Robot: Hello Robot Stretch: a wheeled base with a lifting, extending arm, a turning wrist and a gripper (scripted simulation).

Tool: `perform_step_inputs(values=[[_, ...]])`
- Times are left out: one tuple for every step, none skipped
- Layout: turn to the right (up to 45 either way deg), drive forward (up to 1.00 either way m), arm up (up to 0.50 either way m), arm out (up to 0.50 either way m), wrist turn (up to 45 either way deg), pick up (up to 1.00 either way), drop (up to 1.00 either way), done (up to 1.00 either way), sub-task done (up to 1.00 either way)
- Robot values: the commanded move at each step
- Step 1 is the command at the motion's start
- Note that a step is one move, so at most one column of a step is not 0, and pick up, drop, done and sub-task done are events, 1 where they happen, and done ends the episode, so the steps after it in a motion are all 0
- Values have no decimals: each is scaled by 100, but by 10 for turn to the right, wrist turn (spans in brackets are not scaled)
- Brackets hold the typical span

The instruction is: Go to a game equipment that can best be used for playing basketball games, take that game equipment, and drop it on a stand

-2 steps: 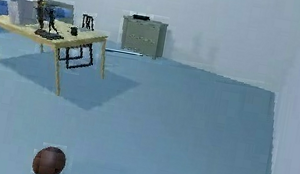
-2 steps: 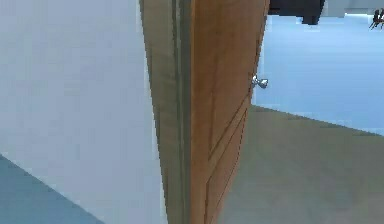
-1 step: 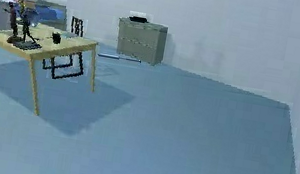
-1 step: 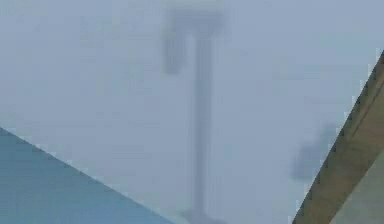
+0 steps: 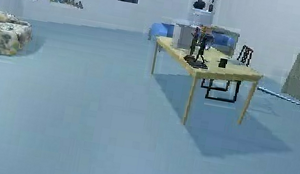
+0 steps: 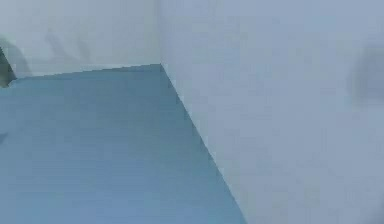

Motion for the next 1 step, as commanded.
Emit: perform_step_inputs(values=[[-450,0,0,0,0,0,0,0,0]])
